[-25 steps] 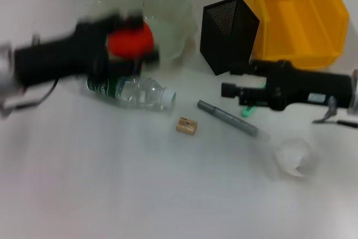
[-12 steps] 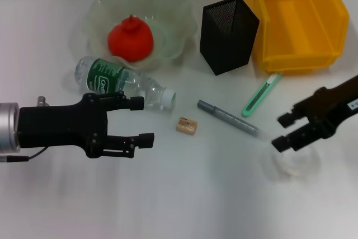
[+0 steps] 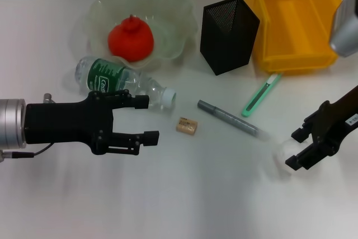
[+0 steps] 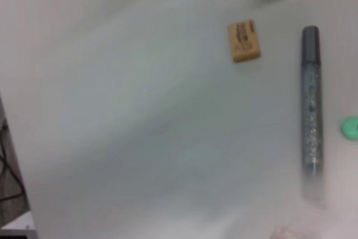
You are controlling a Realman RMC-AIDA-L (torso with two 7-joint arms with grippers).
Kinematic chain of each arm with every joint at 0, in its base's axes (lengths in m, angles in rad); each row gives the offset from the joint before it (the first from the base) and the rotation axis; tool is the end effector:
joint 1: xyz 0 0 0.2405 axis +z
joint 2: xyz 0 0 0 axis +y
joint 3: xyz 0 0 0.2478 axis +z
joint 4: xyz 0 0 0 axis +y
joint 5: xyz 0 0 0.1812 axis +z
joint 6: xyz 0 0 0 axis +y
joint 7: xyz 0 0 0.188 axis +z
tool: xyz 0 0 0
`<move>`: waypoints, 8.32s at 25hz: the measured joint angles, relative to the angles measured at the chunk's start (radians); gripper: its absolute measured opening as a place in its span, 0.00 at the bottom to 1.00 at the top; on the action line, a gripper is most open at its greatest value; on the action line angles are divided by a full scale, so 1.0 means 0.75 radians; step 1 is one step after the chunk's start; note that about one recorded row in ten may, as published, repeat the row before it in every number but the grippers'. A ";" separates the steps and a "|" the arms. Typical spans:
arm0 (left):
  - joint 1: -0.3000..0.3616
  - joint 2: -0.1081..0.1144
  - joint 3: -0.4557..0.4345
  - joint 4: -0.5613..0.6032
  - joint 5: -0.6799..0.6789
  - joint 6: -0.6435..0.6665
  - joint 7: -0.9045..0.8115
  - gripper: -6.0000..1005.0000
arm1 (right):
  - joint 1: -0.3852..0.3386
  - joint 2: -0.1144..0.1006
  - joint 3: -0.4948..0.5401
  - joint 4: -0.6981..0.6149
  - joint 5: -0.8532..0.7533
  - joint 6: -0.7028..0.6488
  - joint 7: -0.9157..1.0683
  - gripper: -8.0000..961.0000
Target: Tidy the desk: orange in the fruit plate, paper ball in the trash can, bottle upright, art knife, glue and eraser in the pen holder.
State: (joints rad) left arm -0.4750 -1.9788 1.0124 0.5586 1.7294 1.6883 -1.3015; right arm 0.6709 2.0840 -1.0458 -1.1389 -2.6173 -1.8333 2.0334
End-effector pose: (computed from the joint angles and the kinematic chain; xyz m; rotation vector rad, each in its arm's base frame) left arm -0.2134 0.2762 -0.0322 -2.9302 -0.5158 -0.8379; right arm 0.2269 0.2985 -0.0232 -2.9773 0.7828 -0.5427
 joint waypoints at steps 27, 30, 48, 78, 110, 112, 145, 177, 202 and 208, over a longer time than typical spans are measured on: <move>-0.019 0.002 -0.012 0.003 0.001 -0.001 -0.013 0.86 | -0.028 0.001 -0.063 0.002 -0.018 0.117 -0.004 0.65; -0.019 0.002 -0.012 0.006 0.001 -0.003 -0.013 0.86 | -0.020 -0.003 0.017 -0.042 0.054 0.059 -0.009 0.59; -0.009 -0.006 -0.012 0.003 -0.001 0.001 -0.001 0.86 | -0.093 -0.011 0.628 -0.111 0.492 0.598 0.023 0.51; -0.200 -0.083 -0.017 0.313 0.268 -0.164 0.026 0.86 | -0.277 -0.147 0.556 0.596 0.624 0.105 -0.771 0.85; -0.402 -0.133 0.722 0.436 0.879 -0.785 -0.225 0.86 | -0.303 -0.100 0.576 0.569 0.575 0.147 -0.776 0.85; -0.402 -0.133 0.748 0.444 0.879 -0.791 -0.225 0.83 | -0.304 -0.099 0.577 0.569 0.575 0.147 -0.772 0.85; -0.133 -0.113 0.009 0.827 0.521 -0.364 -0.478 0.43 | -0.273 -0.099 0.606 0.568 0.598 0.092 -0.766 0.85; -0.104 -0.020 -0.570 0.343 0.361 -0.331 -0.372 0.43 | -0.258 -0.081 0.610 0.568 0.610 0.055 -0.771 0.85; -0.054 -0.050 -0.576 0.321 0.243 -0.334 -0.235 0.61 | -0.261 -0.081 0.611 0.567 0.610 0.056 -0.772 0.85; -0.011 0.007 -0.589 0.422 -0.007 -0.102 -0.308 0.74 | -0.259 -0.081 0.613 0.567 0.622 0.058 -0.771 0.85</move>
State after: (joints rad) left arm -0.4831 -1.9733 0.5708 0.8754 1.7242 1.6115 -1.5324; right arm 0.4766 2.0233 -0.5859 -0.7133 -2.1509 -1.7901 1.4549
